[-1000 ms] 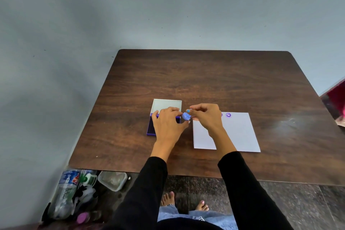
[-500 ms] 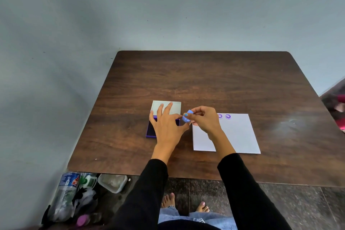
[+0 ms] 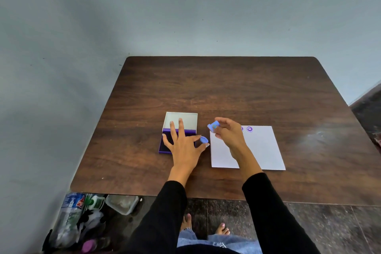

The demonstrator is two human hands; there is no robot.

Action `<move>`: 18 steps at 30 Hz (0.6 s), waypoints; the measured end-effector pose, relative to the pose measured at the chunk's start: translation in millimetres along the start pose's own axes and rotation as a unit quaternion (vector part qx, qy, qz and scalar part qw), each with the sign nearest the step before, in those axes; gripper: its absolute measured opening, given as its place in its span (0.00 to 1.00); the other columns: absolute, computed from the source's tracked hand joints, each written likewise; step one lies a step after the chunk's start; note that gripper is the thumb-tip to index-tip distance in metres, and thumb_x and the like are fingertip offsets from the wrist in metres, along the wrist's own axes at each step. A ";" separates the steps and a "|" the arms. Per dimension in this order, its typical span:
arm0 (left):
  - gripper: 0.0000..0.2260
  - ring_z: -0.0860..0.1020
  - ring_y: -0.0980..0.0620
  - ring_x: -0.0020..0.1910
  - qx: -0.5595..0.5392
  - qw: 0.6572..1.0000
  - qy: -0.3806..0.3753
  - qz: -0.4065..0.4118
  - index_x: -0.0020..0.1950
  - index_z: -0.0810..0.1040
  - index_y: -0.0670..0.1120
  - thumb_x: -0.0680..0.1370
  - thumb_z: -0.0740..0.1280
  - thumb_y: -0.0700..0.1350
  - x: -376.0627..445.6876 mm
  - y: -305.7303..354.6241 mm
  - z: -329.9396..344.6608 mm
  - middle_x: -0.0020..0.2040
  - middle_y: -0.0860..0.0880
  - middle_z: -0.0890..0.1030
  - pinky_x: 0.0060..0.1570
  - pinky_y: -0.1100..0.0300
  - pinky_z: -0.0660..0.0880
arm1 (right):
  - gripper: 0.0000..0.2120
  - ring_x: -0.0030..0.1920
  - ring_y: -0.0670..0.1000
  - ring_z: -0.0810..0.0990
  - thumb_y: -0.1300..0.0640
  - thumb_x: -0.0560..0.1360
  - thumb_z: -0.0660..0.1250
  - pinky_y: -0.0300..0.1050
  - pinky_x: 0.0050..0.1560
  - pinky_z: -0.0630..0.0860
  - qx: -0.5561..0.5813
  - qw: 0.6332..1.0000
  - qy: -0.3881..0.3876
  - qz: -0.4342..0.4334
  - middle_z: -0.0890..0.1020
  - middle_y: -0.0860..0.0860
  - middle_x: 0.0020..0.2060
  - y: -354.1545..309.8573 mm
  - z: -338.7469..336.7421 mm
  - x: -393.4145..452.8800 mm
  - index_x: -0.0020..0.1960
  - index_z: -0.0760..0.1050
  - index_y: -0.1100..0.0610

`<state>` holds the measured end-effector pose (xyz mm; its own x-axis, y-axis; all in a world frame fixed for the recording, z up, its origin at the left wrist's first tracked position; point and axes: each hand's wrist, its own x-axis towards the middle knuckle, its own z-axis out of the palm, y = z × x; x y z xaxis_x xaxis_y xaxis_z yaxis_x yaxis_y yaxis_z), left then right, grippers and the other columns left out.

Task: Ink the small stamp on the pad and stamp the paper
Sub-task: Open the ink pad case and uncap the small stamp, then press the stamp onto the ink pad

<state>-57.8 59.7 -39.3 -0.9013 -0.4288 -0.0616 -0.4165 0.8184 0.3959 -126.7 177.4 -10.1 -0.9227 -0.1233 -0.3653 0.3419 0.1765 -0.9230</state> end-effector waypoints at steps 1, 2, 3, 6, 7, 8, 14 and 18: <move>0.16 0.36 0.43 0.76 0.011 1.000 -0.003 0.000 0.59 0.79 0.59 0.72 0.69 0.59 -1.4 -2.1 3.6 0.79 0.48 0.44 0.70 0.37 0.36 | 0.13 0.49 0.52 0.81 0.65 0.75 0.66 0.42 0.49 0.78 0.108 0.993 -0.010 0.042 0.82 0.55 0.50 -2.8 -2.9 -0.2 0.59 0.75 0.59; 0.16 0.36 0.43 0.76 0.019 1.000 -0.005 0.001 0.60 0.79 0.60 0.73 0.69 0.59 -2.9 -4.1 7.1 0.79 0.47 0.43 0.69 0.36 0.36 | 0.11 0.48 0.52 0.82 0.65 0.76 0.64 0.41 0.46 0.79 0.215 0.973 -0.025 0.079 0.83 0.54 0.48 -5.4 -6.1 -0.8 0.59 0.75 0.59; 0.16 0.35 0.42 0.76 0.026 1.000 -0.007 0.002 0.60 0.78 0.60 0.73 0.68 0.59 -4.4 -5.8 10.6 0.79 0.47 0.42 0.69 0.36 0.36 | 0.10 0.46 0.51 0.83 0.64 0.77 0.63 0.41 0.43 0.80 0.300 0.948 -0.036 0.105 0.84 0.54 0.46 -7.5 -9.2 -1.9 0.58 0.75 0.59; 0.17 0.33 0.41 0.75 0.043 0.999 -0.012 0.006 0.63 0.77 0.60 0.74 0.67 0.59 -9.4 -9.7 18.6 0.79 0.47 0.40 0.69 0.35 0.36 | 0.07 0.43 0.52 0.85 0.63 0.78 0.62 0.43 0.43 0.82 0.440 0.885 -0.065 0.138 0.86 0.56 0.41 -9.7 -16.0 -4.4 0.54 0.76 0.63; 0.19 0.33 0.41 0.75 0.045 0.999 -0.014 0.004 0.64 0.76 0.60 0.74 0.67 0.59 -10.8 -10.5 19.9 0.79 0.46 0.39 0.69 0.35 0.36 | 0.07 0.43 0.52 0.85 0.63 0.78 0.61 0.44 0.44 0.82 0.465 0.871 -0.071 0.143 0.86 0.56 0.39 -10.5 -16.7 -5.3 0.52 0.77 0.63; 0.20 0.33 0.41 0.75 0.045 0.999 -0.017 0.001 0.65 0.74 0.60 0.73 0.67 0.60 -11.8 -11.2 20.6 0.79 0.46 0.39 0.69 0.35 0.36 | 0.07 0.44 0.53 0.84 0.63 0.78 0.61 0.45 0.46 0.81 0.483 0.860 -0.074 0.147 0.86 0.56 0.38 -11.5 -17.0 -6.2 0.51 0.77 0.63; 0.37 0.35 0.45 0.76 0.007 0.999 -0.005 0.041 0.74 0.62 0.60 0.68 0.70 0.65 -11.9 -20.7 14.4 0.79 0.47 0.42 0.70 0.38 0.37 | 0.07 0.47 0.54 0.82 0.63 0.78 0.62 0.46 0.45 0.83 0.523 0.834 -0.076 0.159 0.86 0.58 0.38 -17.1 -17.3 -9.5 0.52 0.76 0.65; 0.54 0.37 0.48 0.76 -0.032 0.999 0.034 0.001 0.78 0.49 0.52 0.60 0.72 0.69 -8.0 -44.9 0.9 0.79 0.47 0.43 0.72 0.43 0.39 | 0.09 0.41 0.52 0.85 0.59 0.74 0.68 0.43 0.43 0.83 0.542 0.822 -0.077 0.160 0.86 0.57 0.39 -18.1 -15.9 -12.5 0.52 0.78 0.64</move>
<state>-32.0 26.8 -57.4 -0.8914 -0.4532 0.0003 -0.4037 0.7944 0.4539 -124.2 191.3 13.2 -0.7492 -0.3764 -0.5450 0.5978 -0.7384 -0.3119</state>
